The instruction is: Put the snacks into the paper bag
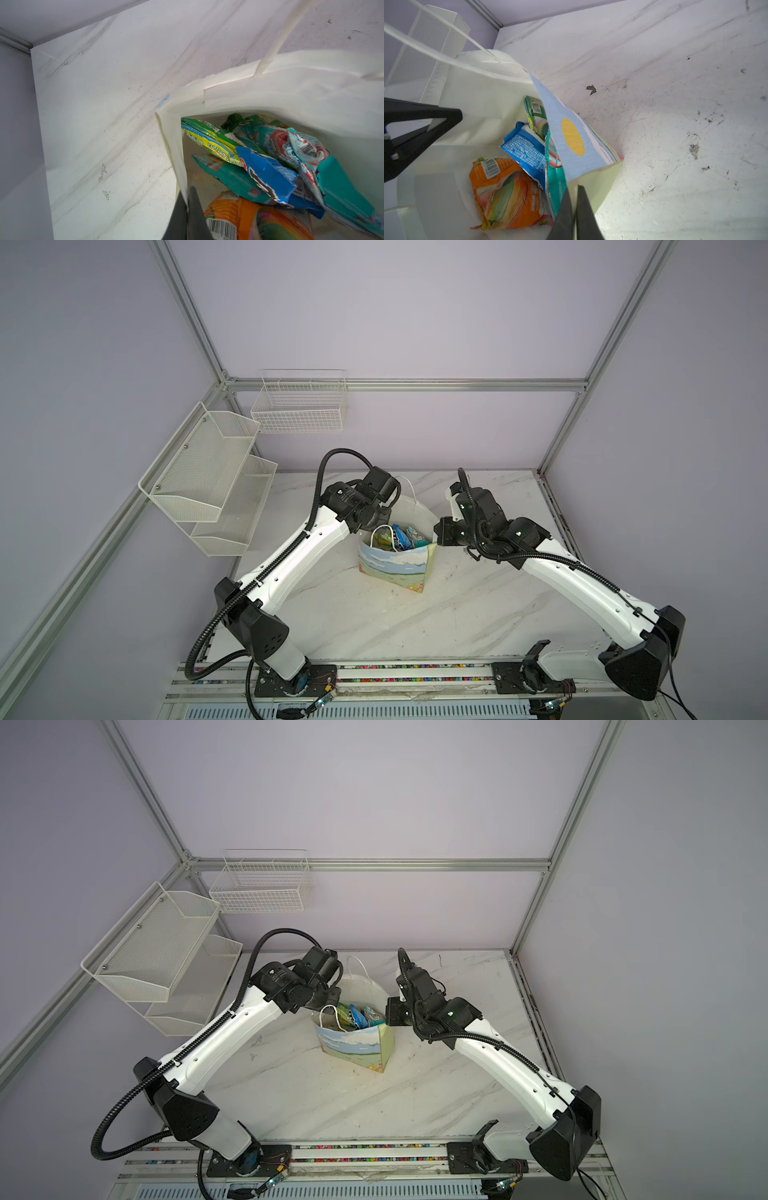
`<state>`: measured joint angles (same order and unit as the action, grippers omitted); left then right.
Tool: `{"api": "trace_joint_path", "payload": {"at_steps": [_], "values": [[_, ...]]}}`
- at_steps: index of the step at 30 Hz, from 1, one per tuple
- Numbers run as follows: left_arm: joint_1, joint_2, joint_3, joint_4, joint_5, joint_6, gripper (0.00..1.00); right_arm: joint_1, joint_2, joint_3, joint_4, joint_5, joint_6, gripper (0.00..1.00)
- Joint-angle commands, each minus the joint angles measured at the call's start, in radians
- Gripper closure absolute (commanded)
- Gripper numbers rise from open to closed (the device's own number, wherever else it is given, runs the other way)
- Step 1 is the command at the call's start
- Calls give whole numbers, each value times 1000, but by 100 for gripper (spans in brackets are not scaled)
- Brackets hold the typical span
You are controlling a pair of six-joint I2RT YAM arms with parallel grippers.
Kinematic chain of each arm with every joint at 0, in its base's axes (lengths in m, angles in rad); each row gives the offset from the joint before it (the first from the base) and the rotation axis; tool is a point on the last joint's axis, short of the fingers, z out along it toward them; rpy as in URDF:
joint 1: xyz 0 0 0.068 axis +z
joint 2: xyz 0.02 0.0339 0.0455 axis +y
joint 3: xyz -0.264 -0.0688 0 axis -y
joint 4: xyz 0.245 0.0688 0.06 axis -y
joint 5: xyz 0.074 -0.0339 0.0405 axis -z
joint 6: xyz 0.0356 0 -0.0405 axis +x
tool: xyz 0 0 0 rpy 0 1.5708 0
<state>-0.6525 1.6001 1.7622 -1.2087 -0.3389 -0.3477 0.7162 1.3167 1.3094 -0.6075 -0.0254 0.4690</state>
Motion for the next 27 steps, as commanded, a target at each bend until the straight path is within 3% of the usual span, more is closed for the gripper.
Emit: {"api": "trace_joint_path", "payload": {"at_steps": [1, 4, 12, 23, 27], "values": [[11, -41, -27, 13, 2, 10, 100, -7, -39, 33, 29, -9, -18, 67], [14, -53, -20, 13, -6, 12, 100, -6, -51, 44, 24, -21, -12, 58], [21, -62, -24, 6, -6, 12, 100, -6, -69, 34, -4, -23, 13, 56], [21, -91, -25, 5, -6, 7, 81, 3, -66, 0, -37, -32, -1, 55], [23, -94, -35, 6, -10, 6, 79, 34, -65, -21, -31, -40, 3, 56]]}}
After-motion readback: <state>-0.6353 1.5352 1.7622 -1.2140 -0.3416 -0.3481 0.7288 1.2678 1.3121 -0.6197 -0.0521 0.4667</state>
